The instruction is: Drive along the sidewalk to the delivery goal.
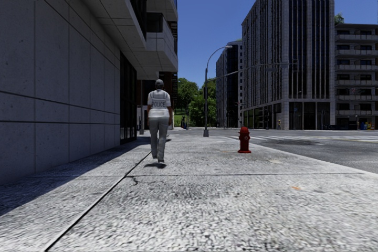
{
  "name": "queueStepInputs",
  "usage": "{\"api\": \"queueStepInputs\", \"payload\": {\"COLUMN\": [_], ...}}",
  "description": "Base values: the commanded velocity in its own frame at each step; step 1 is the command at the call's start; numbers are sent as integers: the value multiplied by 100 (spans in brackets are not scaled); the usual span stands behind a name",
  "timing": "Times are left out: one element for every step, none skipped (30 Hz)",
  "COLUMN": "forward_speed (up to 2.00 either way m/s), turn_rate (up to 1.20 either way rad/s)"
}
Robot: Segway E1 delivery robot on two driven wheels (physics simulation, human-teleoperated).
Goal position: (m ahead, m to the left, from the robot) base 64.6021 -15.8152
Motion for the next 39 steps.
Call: {"api": "queueStepInputs", "payload": {"forward_speed": [200,200,200,200,200,200,200,200,200,200,200,200,200,200,200,200,200,200,200,200,200,200,200,200,200,200,200,200,200,200,200,200,200,200,200,200,200,200,200], "turn_rate": [0,0,0,0,0,0,0,0,0,0,0,0,0,0,0,0,0,0,0,0,0,0,0,0,0,0,0,0,0,0,0,0,0,0,-46,-55,-55,-59,-60]}}
